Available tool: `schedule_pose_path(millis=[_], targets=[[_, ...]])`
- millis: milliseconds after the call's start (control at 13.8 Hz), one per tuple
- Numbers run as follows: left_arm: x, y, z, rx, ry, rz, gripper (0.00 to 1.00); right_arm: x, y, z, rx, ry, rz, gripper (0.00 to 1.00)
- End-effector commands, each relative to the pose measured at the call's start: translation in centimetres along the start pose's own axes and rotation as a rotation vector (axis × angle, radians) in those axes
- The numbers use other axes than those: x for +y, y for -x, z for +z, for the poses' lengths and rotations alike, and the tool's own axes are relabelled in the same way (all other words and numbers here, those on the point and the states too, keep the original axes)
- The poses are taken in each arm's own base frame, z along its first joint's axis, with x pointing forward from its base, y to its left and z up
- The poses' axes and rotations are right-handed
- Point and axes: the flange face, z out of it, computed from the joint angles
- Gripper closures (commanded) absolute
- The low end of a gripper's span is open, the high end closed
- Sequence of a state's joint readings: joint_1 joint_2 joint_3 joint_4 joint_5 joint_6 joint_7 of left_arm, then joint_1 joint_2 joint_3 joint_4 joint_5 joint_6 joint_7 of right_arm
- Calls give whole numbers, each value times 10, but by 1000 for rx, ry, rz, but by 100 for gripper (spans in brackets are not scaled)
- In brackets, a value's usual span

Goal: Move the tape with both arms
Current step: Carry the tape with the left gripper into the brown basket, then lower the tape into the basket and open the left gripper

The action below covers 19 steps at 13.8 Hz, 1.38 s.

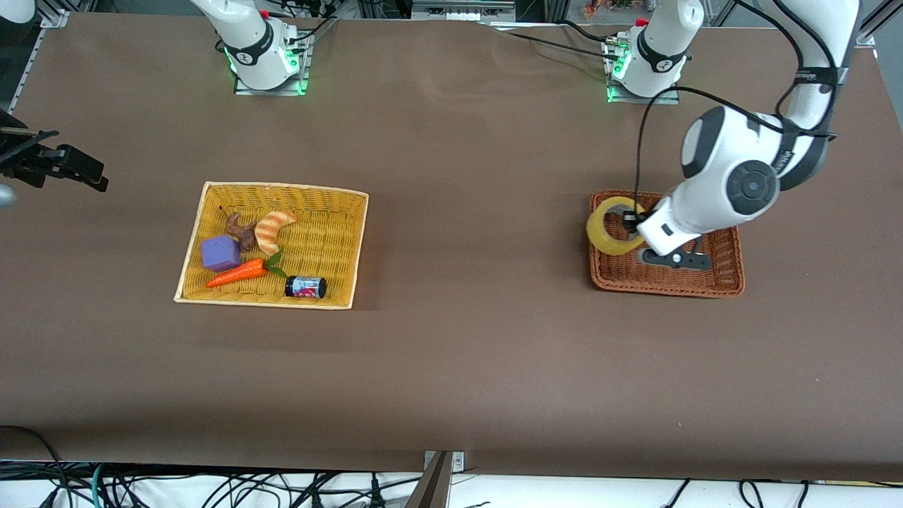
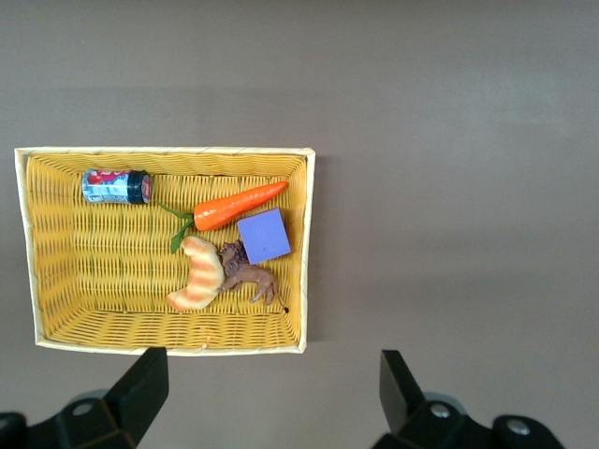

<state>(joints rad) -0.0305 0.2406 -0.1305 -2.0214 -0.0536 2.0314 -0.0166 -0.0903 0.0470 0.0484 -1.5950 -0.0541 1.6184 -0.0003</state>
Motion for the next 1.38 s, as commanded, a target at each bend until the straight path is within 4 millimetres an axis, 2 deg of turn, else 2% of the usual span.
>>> schedule_pose_path(millis=[0, 145, 291, 436, 509, 582, 655, 800, 873, 1018, 1236, 1309], targets=[[-23, 11, 16, 12, -1, 58, 100, -1, -2, -4, 7, -16, 10, 0], [-27, 13, 50, 45, -5, 57, 100, -1, -2, -4, 7, -16, 12, 0], [-34, 11, 77, 92, -10, 72, 100, -1, -2, -4, 7, -16, 12, 0], [-44, 10, 83, 93, -11, 76, 100, -2, -2, -4, 5, -15, 7, 0], [-44, 10, 84, 91, -12, 76, 97, -3, -2, -4, 5, -13, 2, 0], [-45, 10, 85, 89, -12, 76, 80, -5, -2, -5, 7, -13, -1, 0], [-45, 10, 85, 88, -12, 76, 58, -5, -2, -4, 5, -13, -2, 0], [-45, 11, 86, 86, -12, 74, 7, -5, -2, -4, 5, -13, -7, 0], [-45, 11, 85, 88, -11, 72, 1, -5, -2, -5, 7, -15, -7, 0], [-45, 13, 75, 93, -12, 67, 0, -5, -2, -5, 7, -15, -2, 0], [-40, 21, 25, 148, -18, 65, 0, -5, -3, -2, 2, -15, -4, 0], [-40, 24, 17, 162, -21, 71, 0, -5, -4, 0, 1, -15, -7, 0]])
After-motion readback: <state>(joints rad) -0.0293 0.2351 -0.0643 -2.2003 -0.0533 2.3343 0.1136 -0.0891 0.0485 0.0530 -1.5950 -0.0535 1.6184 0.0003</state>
